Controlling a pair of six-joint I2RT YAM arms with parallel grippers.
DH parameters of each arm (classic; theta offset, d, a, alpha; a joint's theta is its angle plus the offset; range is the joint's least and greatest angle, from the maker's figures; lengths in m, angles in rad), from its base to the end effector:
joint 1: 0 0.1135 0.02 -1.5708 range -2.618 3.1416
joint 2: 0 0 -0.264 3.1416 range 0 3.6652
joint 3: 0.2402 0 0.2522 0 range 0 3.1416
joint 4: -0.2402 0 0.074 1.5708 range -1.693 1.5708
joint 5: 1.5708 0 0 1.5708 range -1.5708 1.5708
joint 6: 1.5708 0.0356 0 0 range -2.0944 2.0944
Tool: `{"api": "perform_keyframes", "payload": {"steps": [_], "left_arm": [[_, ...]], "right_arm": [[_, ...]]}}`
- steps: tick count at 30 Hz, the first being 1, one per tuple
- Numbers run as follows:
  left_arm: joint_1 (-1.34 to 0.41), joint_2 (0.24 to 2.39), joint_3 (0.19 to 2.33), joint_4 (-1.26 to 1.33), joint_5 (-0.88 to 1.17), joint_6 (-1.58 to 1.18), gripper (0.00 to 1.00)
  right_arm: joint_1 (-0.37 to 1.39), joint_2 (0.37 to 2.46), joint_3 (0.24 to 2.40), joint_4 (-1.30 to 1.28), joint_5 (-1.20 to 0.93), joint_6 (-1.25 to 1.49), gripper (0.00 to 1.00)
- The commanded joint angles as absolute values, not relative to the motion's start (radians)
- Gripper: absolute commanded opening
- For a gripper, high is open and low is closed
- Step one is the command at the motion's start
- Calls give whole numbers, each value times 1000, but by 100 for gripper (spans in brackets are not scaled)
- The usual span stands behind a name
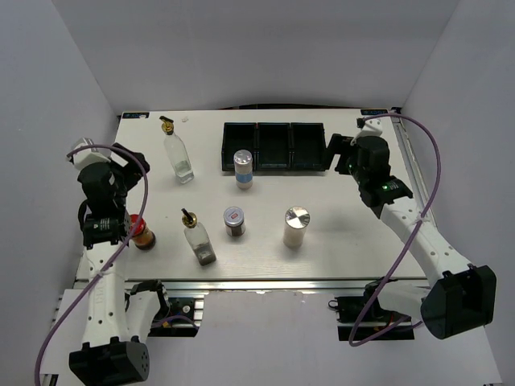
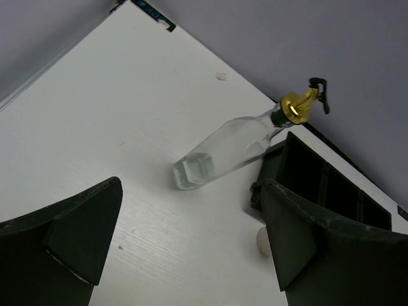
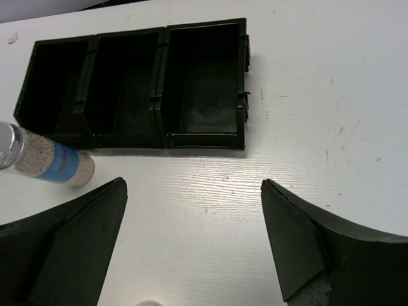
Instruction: Organize the condiment bottles
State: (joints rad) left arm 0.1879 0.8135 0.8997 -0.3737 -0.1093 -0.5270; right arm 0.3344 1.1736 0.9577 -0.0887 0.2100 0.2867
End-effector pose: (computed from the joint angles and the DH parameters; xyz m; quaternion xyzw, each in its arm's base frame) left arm 0.1785 0.0379 0.3552 -0.3105 0.7379 -0.0577 0.5964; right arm 0.2611 0.0829 0.3304 0.0429 0.8030 0.0993 0.5861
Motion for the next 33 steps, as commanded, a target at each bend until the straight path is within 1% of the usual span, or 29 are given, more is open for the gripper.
{"api": "perform_keyframes", "payload": {"steps": [1, 2, 5, 9, 11, 13, 18, 21, 26, 33], "left_arm": [[187, 816, 861, -197, 41, -497, 98], [172, 825, 859, -130, 102, -491, 98], [123, 877, 890, -87, 135, -404, 98], [48, 928, 916, -83, 100, -241, 98], [16, 948, 940, -139, 55, -145, 98], [17, 957, 933, -129, 81, -76, 98], [15, 1025, 943, -121, 107, -25, 98], [15, 1094, 945, -68, 92, -17, 98], [-18, 1199, 982, 35, 169, -3, 98], [-18, 1357, 1038, 146, 146, -11, 98]], "right_arm": [[334, 1154, 997, -42, 129, 270, 89], [336, 1147, 991, -25, 111, 275, 89], [334, 1126, 983, -11, 84, 279, 89], [334, 1101, 970, -11, 118, 272, 90], [333, 1101, 971, -11, 127, 267, 89], [334, 1106, 985, -12, 132, 256, 89], [330, 1120, 1009, -25, 135, 244, 89], [328, 1130, 1025, -20, 133, 244, 89], [327, 1160, 1057, -18, 138, 225, 89], [319, 1192, 1085, -11, 155, 204, 89]]}}
